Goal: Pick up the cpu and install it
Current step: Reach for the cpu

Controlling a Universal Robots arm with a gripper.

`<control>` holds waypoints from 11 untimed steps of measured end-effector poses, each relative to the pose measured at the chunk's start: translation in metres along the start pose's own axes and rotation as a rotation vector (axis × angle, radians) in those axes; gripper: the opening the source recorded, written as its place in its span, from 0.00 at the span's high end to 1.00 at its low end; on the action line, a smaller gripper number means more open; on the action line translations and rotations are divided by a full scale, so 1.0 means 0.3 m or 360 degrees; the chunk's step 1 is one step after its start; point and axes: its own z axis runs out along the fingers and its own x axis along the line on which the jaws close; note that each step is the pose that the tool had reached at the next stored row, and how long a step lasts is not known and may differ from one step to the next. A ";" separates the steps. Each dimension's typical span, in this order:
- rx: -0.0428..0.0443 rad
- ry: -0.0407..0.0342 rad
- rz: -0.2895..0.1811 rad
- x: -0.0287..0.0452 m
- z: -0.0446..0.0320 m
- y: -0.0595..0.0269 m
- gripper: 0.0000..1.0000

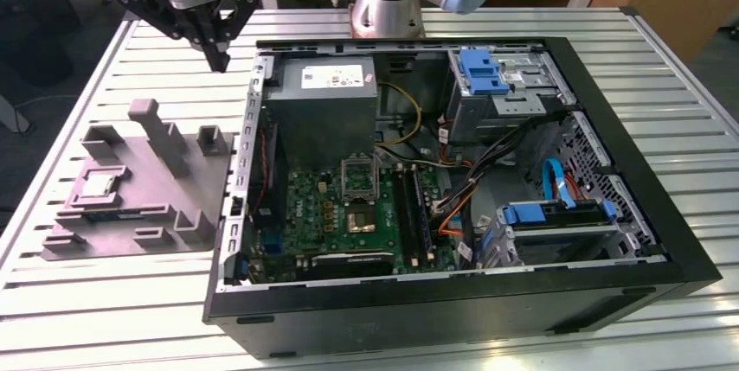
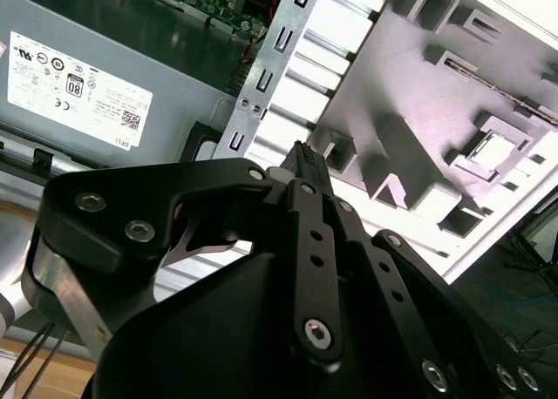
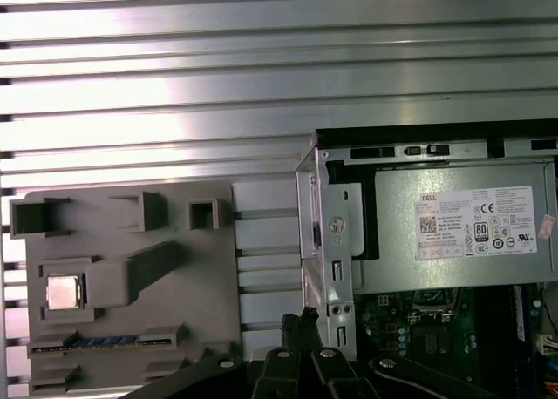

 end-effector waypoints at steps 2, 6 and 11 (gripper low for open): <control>0.0000 0.0000 0.0000 0.002 0.000 0.000 0.89; 0.0000 0.0000 0.0000 0.006 0.000 0.000 0.89; 0.0000 0.0000 0.0000 0.010 0.000 -0.001 0.89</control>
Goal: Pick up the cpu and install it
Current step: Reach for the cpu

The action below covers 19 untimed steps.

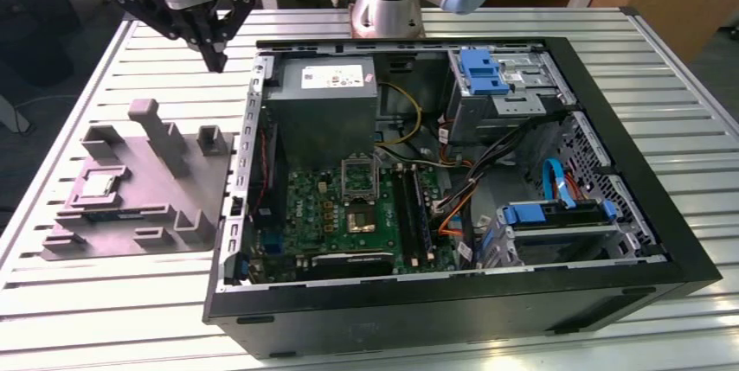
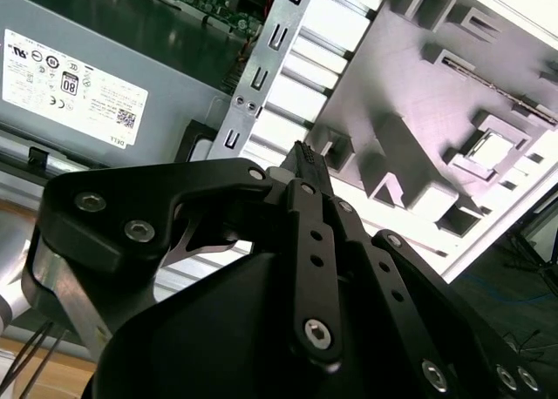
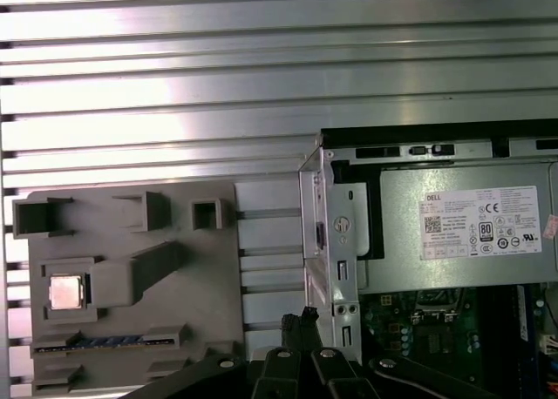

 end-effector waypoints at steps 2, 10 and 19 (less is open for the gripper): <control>0.0000 0.0000 0.0000 0.002 0.000 0.000 0.89; 0.0000 0.0000 0.0000 0.009 0.000 -0.001 0.89; 0.0000 0.0000 0.0000 0.015 0.001 -0.001 0.89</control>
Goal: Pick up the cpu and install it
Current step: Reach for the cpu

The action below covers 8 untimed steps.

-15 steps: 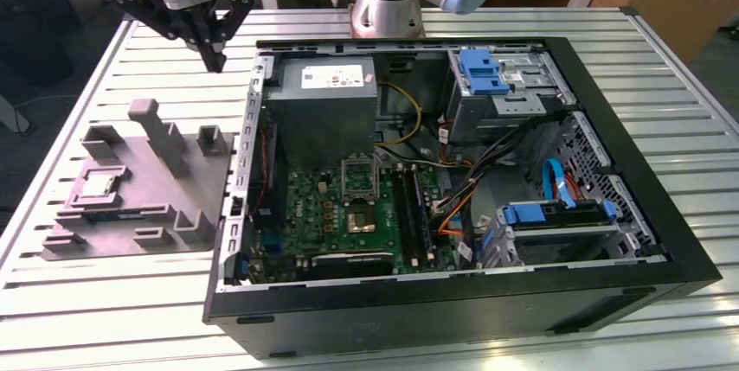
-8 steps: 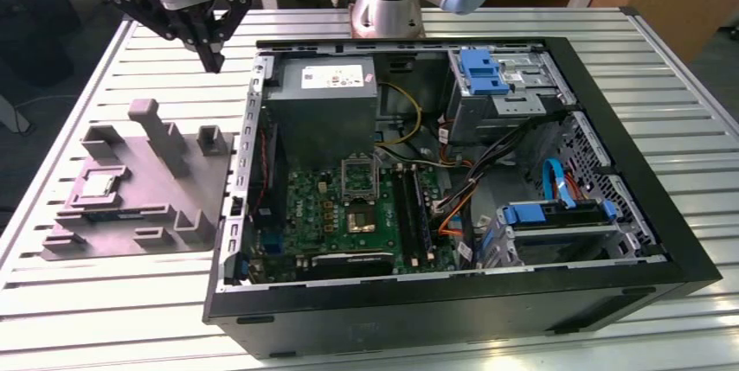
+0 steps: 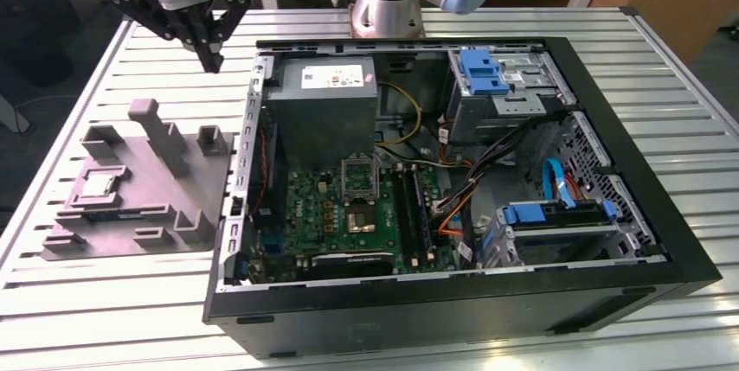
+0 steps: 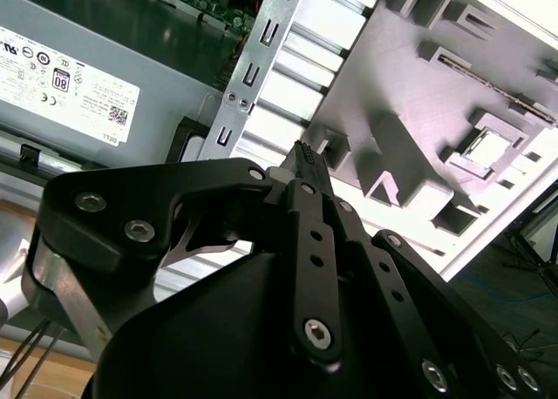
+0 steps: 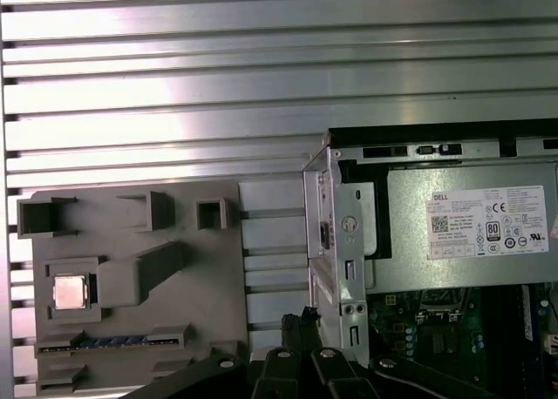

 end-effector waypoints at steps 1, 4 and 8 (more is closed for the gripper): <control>0.0000 0.0000 0.0000 0.001 0.000 0.000 0.89; 0.0000 0.0000 0.0000 0.004 0.001 0.000 0.89; 0.0000 0.0000 0.0000 0.007 0.002 -0.001 0.89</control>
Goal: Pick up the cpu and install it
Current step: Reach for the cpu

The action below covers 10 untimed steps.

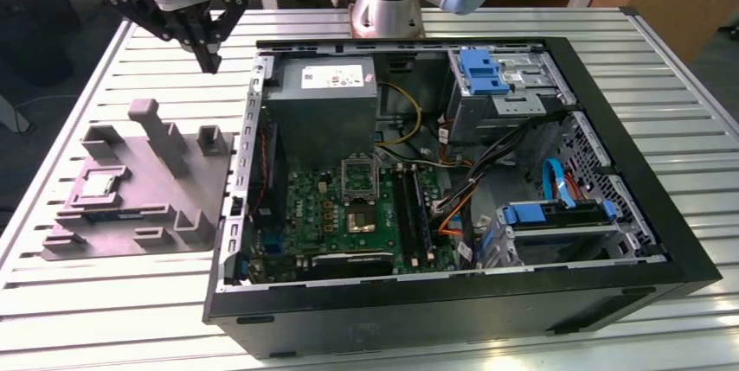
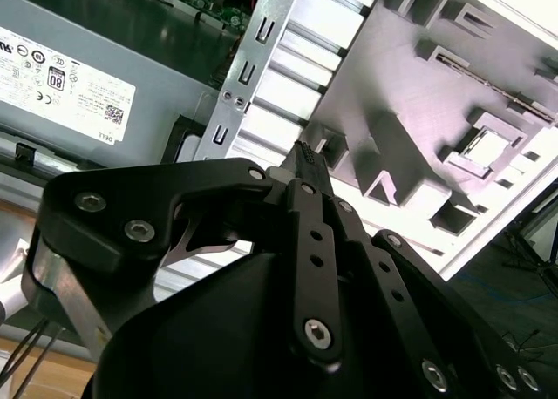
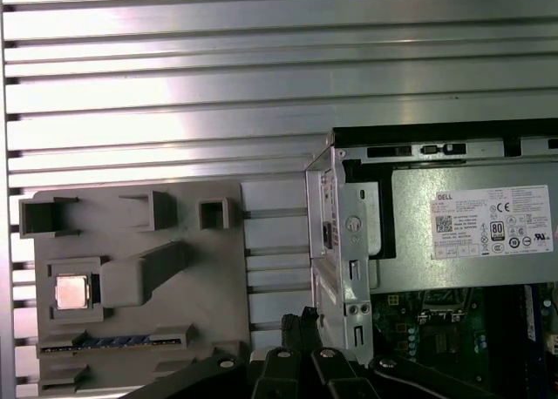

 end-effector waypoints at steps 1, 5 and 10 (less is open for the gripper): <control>0.0000 0.0000 0.0000 0.001 0.000 0.000 0.89; 0.0000 0.0000 0.0000 0.004 0.001 0.000 0.89; 0.0000 0.0000 0.0000 0.006 0.003 -0.001 0.89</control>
